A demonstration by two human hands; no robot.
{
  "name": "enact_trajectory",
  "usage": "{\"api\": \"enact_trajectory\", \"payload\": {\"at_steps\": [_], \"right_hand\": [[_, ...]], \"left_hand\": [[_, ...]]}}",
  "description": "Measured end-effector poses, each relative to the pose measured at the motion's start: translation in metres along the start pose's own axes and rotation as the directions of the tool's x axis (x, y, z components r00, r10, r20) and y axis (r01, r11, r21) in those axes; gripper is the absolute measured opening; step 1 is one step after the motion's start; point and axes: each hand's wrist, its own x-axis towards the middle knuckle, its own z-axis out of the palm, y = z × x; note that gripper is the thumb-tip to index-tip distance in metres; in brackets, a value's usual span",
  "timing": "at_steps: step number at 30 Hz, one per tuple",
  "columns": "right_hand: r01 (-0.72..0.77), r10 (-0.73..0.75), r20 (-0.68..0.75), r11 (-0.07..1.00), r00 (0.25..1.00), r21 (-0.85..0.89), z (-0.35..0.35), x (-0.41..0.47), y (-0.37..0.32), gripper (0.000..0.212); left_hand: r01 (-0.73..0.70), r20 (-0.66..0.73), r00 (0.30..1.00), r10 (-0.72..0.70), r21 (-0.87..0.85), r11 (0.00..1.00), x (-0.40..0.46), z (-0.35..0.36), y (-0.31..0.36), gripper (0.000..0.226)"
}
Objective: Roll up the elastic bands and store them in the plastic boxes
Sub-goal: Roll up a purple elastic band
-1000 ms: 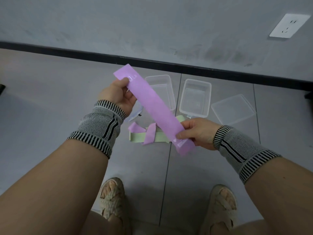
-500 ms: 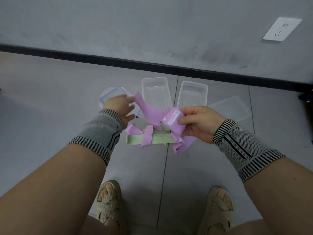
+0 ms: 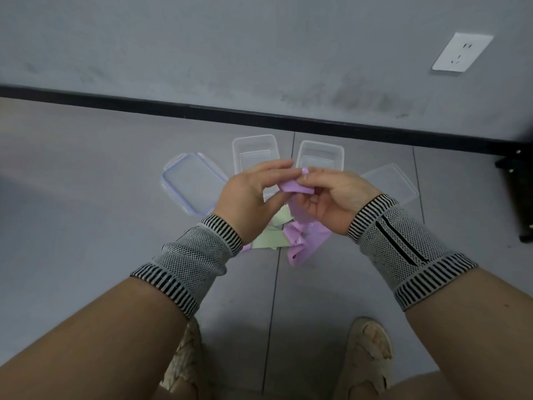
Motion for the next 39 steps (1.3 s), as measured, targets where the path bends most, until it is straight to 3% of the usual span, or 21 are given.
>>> {"api": "enact_trajectory", "payload": {"at_steps": [3, 6, 8, 11, 14, 19, 27, 33, 39], "right_hand": [[-0.03, 0.027, -0.066, 0.999, 0.997, -0.044, 0.002, -0.001, -0.003, 0.008], [0.03, -0.085, -0.181, 0.957, 0.98, -0.29, 0.0, 0.003, -0.003, 0.016], [0.139, -0.225, -0.14, 0.879, 0.964, -0.456, 0.001, 0.005, -0.001, 0.02], [0.254, -0.301, 0.008, 0.789, 0.953, -0.559, 0.006, 0.005, 0.007, 0.008], [0.291, -0.345, 0.024, 0.751, 0.938, -0.593, 0.008, 0.004, 0.01, 0.009], [0.312, -0.372, 0.008, 0.765, 0.928, -0.563, 0.012, 0.001, 0.011, 0.007], [0.375, -0.416, 0.064, 0.729, 0.907, -0.572, 0.011, 0.0, 0.009, 0.018], [0.447, -0.463, 0.167, 0.601, 0.871, -0.662, 0.012, -0.001, 0.011, 0.02], [0.472, -0.51, 0.225, 0.429, 0.83, -0.77, 0.012, 0.002, 0.017, 0.033]], "left_hand": [[0.141, -0.016, 0.989, -0.145, -0.143, 0.98, 0.003, -0.003, 0.009, 0.022], [0.337, 0.026, 0.941, -0.338, -0.176, 0.925, 0.008, -0.01, 0.011, 0.018], [0.461, 0.063, 0.886, -0.459, -0.221, 0.859, 0.011, -0.015, 0.007, 0.013], [0.555, 0.147, 0.827, -0.542, -0.366, 0.747, 0.011, -0.019, 0.004, 0.011], [0.597, 0.234, 0.791, -0.565, -0.497, 0.63, 0.011, -0.019, 0.008, 0.012], [0.638, 0.308, 0.752, -0.582, -0.563, 0.526, 0.01, -0.021, 0.009, 0.013], [0.682, 0.343, 0.71, -0.615, -0.551, 0.48, 0.011, -0.02, 0.01, 0.016], [0.725, 0.379, 0.639, -0.67, -0.588, 0.359, 0.015, -0.018, 0.009, 0.003], [0.781, 0.433, 0.538, -0.723, -0.579, 0.234, 0.015, -0.018, 0.005, 0.01]]}}
